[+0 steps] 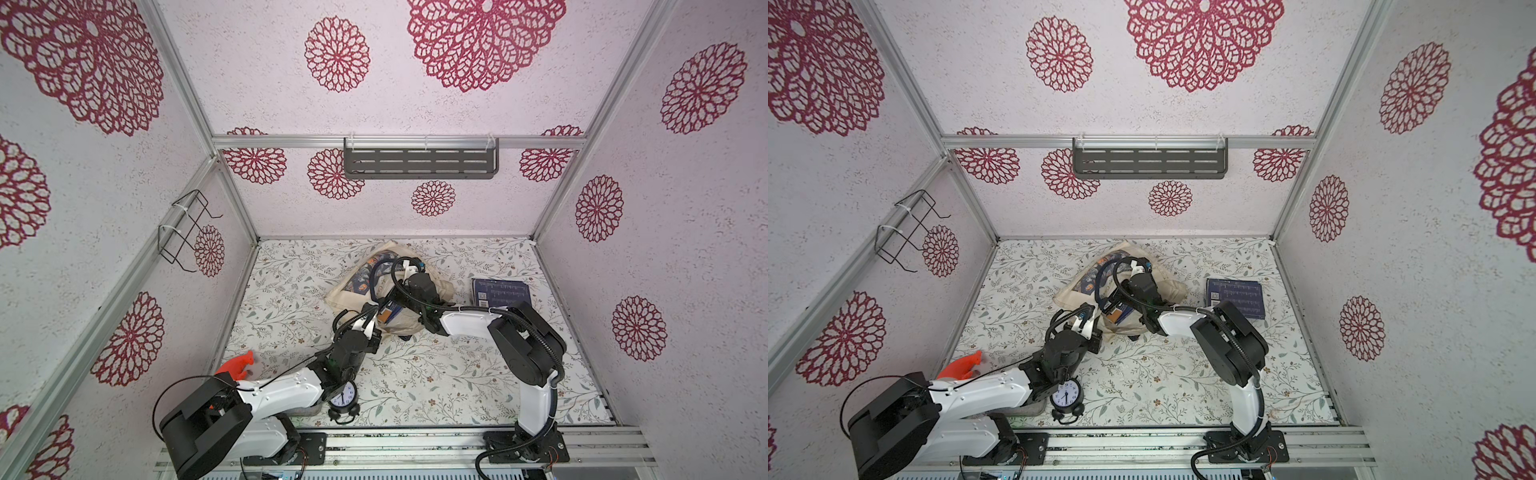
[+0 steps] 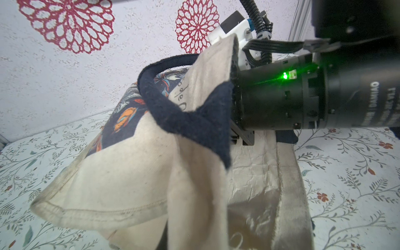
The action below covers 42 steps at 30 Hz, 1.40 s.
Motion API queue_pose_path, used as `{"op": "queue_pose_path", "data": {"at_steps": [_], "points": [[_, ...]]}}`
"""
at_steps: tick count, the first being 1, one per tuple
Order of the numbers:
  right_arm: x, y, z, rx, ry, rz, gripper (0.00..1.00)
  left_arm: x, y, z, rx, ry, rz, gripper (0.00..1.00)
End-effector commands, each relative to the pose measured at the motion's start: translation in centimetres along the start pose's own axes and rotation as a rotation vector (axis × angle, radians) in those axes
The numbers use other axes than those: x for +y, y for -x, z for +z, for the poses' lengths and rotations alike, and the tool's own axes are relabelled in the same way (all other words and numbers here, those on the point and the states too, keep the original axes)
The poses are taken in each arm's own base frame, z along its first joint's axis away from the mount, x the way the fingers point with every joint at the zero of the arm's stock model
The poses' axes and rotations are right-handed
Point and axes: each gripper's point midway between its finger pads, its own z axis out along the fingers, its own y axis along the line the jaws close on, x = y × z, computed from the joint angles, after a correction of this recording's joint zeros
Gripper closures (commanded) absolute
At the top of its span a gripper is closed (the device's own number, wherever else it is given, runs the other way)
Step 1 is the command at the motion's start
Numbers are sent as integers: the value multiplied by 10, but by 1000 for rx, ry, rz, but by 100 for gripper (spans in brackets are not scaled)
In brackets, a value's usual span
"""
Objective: Take out the books from the canvas bag
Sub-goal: Pick up the book from the canvas bag.
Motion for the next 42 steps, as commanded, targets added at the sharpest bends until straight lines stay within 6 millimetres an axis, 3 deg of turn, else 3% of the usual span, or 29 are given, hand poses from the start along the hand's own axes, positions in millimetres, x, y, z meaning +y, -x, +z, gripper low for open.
{"op": "queue_pose_path", "data": {"at_steps": [1,8,13,24,34,42], "points": [[31,42,6,-111,122,56,64,-12,16,-2,-51,-51,-3,100],[30,45,-6,-154,134,33,100,-6,16,-1,-52,-18,-1,100],[27,57,-34,-236,116,-7,100,9,15,1,-43,46,-35,100],[26,71,-96,-342,84,-77,100,62,1,11,45,190,-171,100],[27,61,-145,-348,120,-94,100,77,-9,15,99,266,-164,100],[31,53,-189,-356,151,-202,100,72,-17,23,135,253,-189,100]]}}
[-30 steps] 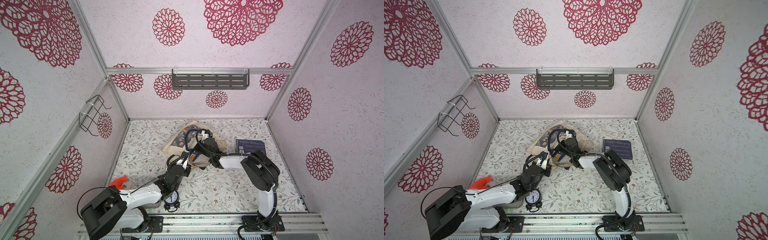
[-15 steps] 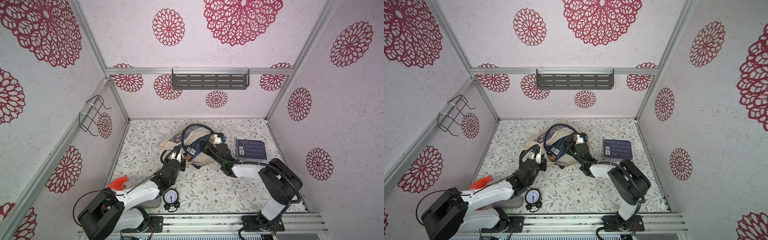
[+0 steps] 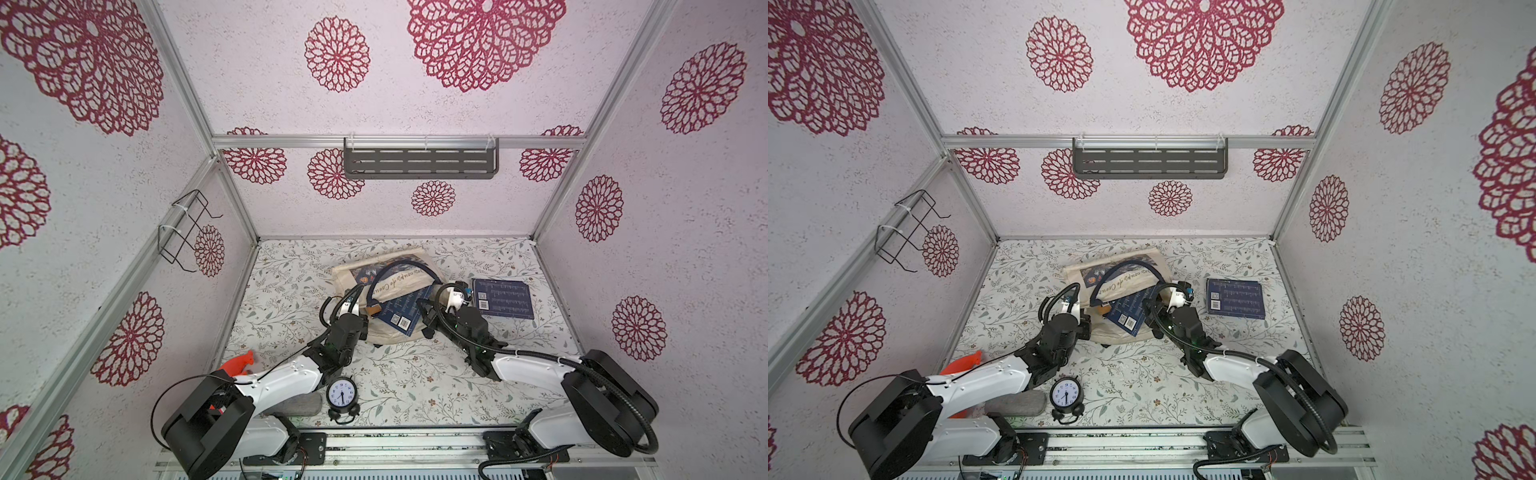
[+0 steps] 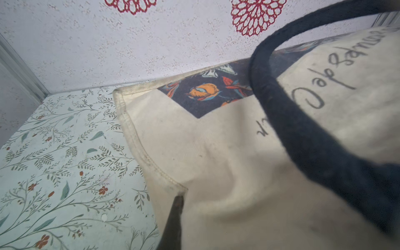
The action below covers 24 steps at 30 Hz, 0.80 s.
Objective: Take out the books from the canvas bag
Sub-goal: Pick up the book from the canvas bag.
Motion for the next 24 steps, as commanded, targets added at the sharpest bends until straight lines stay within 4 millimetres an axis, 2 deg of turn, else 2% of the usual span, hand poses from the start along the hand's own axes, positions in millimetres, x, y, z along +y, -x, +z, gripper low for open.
{"op": "queue_pose_path", "data": {"at_steps": [1,8,12,16,19,24], "points": [[50,55,-26,-200,161,-94,100,9,1,4,11,43,-41,100],[55,38,-46,-82,217,-208,100,8,2,5,22,42,-50,100],[43,44,-38,-46,147,-207,100,6,2,5,25,32,-57,100],[58,42,-25,35,194,-197,100,7,1,5,31,34,-54,100],[66,29,-19,119,222,-213,100,6,2,4,31,28,-61,100],[50,5,-27,210,184,-248,100,4,4,1,25,3,-83,100]]}}
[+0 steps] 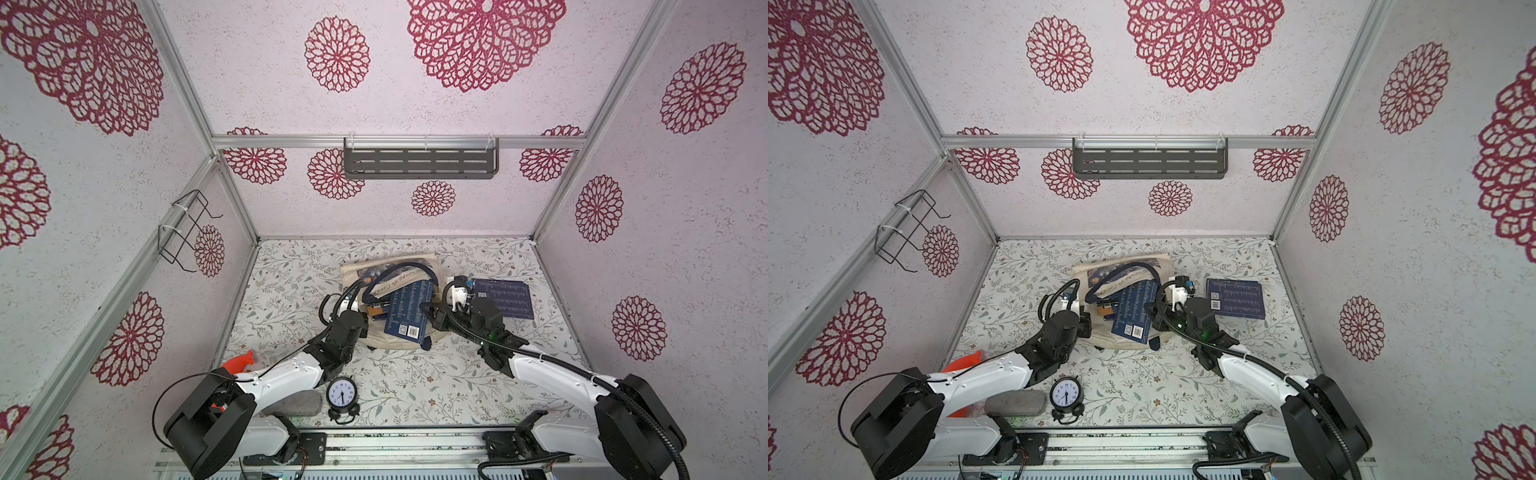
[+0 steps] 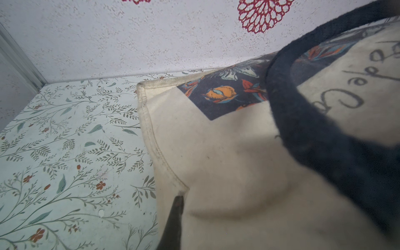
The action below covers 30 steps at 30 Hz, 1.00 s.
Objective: Take out the books from the canvas bag
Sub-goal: Pick up the book from the canvas bag.
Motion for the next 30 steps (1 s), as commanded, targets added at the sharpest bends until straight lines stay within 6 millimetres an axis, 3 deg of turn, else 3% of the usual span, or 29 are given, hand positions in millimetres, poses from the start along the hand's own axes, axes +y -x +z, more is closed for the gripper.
{"op": "queue_pose_path", "data": {"at_steps": [1,8,12,15,23,30], "points": [[33,8,-10,-3,107,-124,100,0,4,-3,-1,-15,-43,100],[45,-24,-33,111,195,-236,100,-7,6,-3,5,-49,-65,100],[67,-38,-49,159,338,-277,100,-7,6,-4,4,-55,-70,100],[83,-37,-62,138,417,-301,100,-7,5,-3,6,-53,-69,100],[114,-4,-97,-64,492,-377,100,-9,4,-1,12,-54,-69,100],[128,57,-136,-375,403,-380,100,-10,3,0,23,-56,-63,100]]}}
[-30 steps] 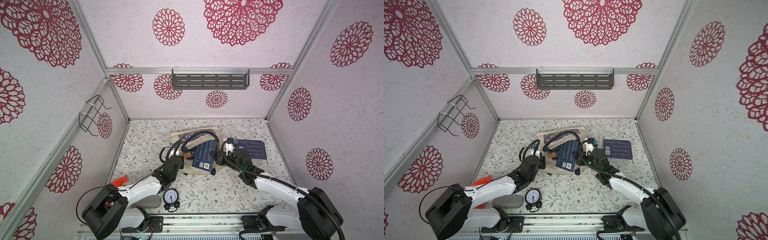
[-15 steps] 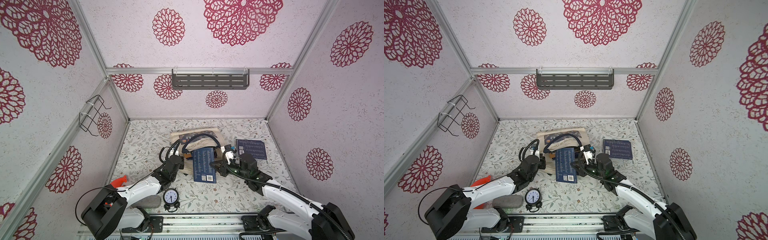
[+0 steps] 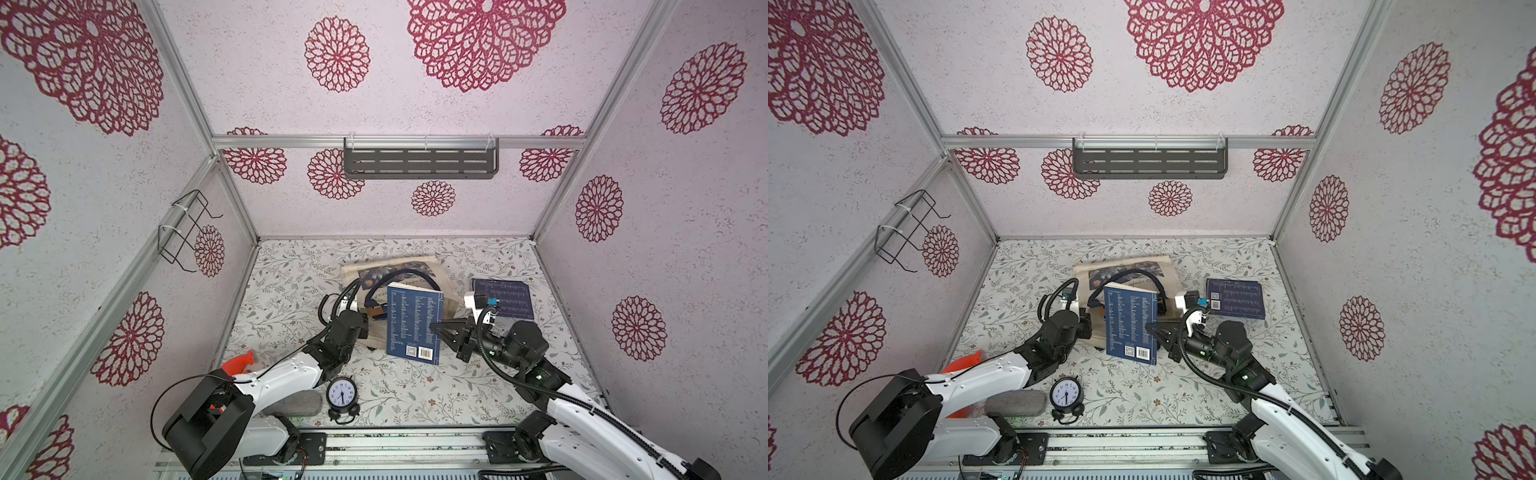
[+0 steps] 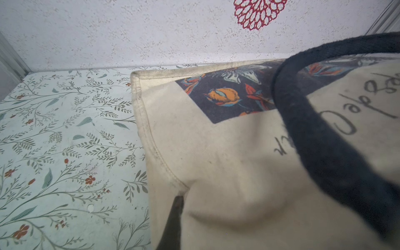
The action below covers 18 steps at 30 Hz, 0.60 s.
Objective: Take out the books from the canvas bag
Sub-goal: Pick up the book from the canvas bag, then place the book on the book.
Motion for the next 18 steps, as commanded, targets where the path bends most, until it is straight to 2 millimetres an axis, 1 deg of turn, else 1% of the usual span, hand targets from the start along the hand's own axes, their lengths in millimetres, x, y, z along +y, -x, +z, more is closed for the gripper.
{"op": "queue_pose_path", "data": {"at_steps": [1,3,5,8,12,14,18], "points": [[14,76,-22,-303,-69,-97,100,-4,7,1,-4,-12,-28,100],[5,96,-34,-402,-155,-80,100,-4,7,2,-2,-13,-27,100],[-9,112,-46,-492,-256,-43,100,-4,5,3,2,-13,-28,100],[-28,126,-62,-598,-371,6,100,-7,4,4,8,-21,-26,100],[-43,143,-83,-748,-444,71,100,-7,5,2,6,-28,-27,100],[-51,150,-98,-835,-483,104,100,-7,5,1,1,-32,-32,100],[-76,153,-121,-945,-587,161,100,-8,5,1,-4,-40,-36,100]]}}
